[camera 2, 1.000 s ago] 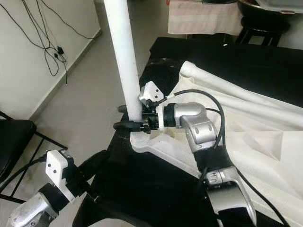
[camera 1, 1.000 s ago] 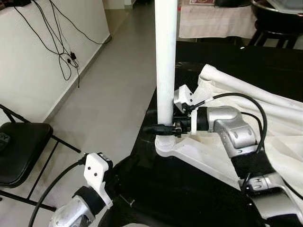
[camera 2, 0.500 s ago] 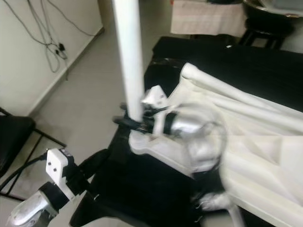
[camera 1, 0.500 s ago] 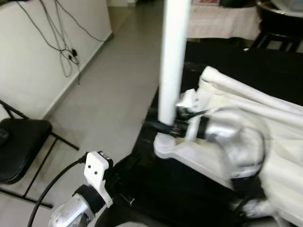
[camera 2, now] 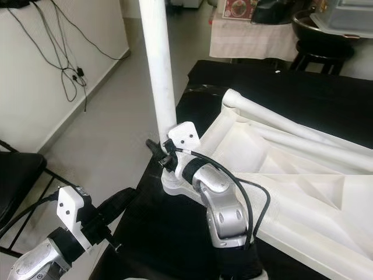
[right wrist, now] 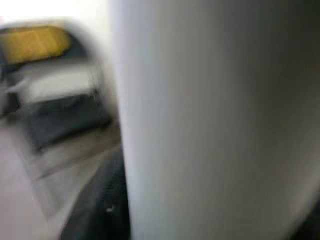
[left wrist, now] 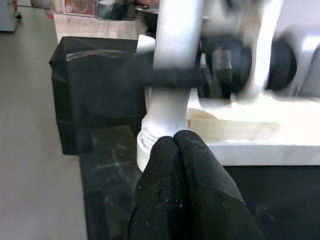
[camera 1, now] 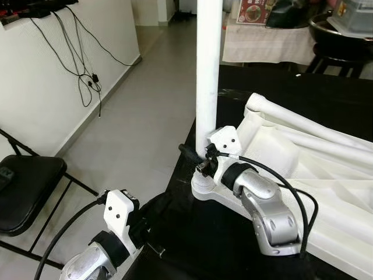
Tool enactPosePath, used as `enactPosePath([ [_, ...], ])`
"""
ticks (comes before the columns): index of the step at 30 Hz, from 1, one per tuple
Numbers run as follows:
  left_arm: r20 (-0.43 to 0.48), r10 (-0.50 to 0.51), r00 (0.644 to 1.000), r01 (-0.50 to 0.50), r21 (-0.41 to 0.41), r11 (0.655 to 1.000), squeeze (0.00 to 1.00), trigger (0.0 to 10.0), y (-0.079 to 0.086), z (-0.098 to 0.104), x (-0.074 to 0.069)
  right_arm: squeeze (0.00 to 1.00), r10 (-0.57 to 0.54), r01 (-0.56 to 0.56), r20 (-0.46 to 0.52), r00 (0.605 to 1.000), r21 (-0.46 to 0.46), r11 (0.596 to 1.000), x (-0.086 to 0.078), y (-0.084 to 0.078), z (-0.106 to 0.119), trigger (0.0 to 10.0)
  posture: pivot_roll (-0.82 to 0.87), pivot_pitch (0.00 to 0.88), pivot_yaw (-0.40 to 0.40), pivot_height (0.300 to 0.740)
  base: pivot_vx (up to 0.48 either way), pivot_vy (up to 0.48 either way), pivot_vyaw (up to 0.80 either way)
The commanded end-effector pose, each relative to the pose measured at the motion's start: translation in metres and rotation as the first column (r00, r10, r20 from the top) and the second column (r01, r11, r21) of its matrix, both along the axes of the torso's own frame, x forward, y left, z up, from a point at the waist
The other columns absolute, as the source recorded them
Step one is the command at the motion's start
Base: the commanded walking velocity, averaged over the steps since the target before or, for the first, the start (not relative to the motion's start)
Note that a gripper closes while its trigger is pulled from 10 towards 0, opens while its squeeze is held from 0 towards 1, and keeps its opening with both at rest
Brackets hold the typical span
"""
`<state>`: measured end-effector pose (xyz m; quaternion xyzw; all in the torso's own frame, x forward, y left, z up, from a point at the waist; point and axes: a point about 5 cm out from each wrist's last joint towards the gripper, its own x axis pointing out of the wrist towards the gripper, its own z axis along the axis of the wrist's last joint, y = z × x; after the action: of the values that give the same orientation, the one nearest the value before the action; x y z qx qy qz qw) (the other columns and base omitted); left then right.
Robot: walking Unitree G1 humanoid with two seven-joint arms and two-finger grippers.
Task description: Building children table
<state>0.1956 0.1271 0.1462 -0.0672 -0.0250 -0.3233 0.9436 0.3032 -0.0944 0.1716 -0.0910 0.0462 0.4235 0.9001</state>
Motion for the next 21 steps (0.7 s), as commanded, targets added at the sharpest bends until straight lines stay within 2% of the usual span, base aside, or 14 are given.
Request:
enactPosePath([
  [1,-0.018,0.009,1.000,-0.009,-0.005,1.000,0.00,10.0,-0.001,-0.005,0.001,1.00,0.259,-0.257,-0.051,0.964,0.042,0.965,-0.010,0.016,-0.006,10.0,-0.07,0.115,0.004,0.740,0.000,0.000,0.00],
  [8,-0.020,0.000,1.000,0.000,-0.007,1.000,0.00,10.0,-0.002,-0.005,0.002,1.00,0.407,-0.408,-0.049,0.912,-0.010,0.913,-0.008,0.007,0.003,10.0,-0.07,0.119,0.011,0.740,0.000,0.000,0.00],
  [9,-0.020,0.000,1.000,0.000,-0.009,1.000,0.00,10.0,-0.002,-0.005,0.002,0.91,0.460,-0.462,-0.052,0.886,-0.031,0.886,-0.004,0.003,0.008,10.0,-0.07,0.120,0.012,0.740,0.000,0.000,0.00],
  [10,-0.019,-0.001,1.000,0.001,-0.010,1.000,0.00,10.0,-0.002,-0.004,0.002,0.00,0.486,-0.488,-0.056,0.872,-0.035,0.872,0.003,0.001,0.014,10.0,-0.06,0.121,0.009,0.740,0.000,0.000,0.00],
  [13,-0.018,0.001,1.000,-0.001,-0.011,1.000,0.00,10.0,-0.003,-0.004,0.001,0.00,0.497,-0.498,-0.039,0.867,-0.032,0.866,0.020,0.000,0.026,10.0,-0.06,0.122,0.009,0.740,0.000,0.000,0.00],
  [17,-0.018,0.003,1.000,-0.003,-0.011,1.000,0.00,10.0,-0.003,-0.004,0.001,0.00,0.506,-0.506,-0.035,0.862,-0.020,0.862,0.023,0.000,0.029,10.0,-0.06,0.124,0.012,0.740,0.000,0.000,0.00],
  [18,-0.017,0.003,1.000,-0.003,-0.011,1.000,0.00,10.0,-0.003,-0.004,0.001,0.00,0.527,-0.528,-0.035,0.849,-0.005,0.849,0.025,-0.001,0.030,10.0,-0.06,0.125,0.012,0.740,0.000,0.000,0.00],
  [19,-0.017,0.003,1.000,-0.003,-0.010,1.000,0.00,10.0,-0.003,-0.004,0.001,0.00,0.549,-0.549,-0.039,0.835,0.011,0.836,0.025,-0.001,0.031,0.0,-0.06,0.129,0.014,0.740,0.000,0.000,0.00],
  [21,-0.018,0.002,1.000,-0.002,-0.011,1.000,0.00,10.0,-0.003,-0.004,0.001,0.00,0.568,-0.568,-0.045,0.822,0.020,0.823,0.023,-0.001,0.031,0.0,-0.06,0.131,0.015,0.740,0.000,0.000,0.00],
])
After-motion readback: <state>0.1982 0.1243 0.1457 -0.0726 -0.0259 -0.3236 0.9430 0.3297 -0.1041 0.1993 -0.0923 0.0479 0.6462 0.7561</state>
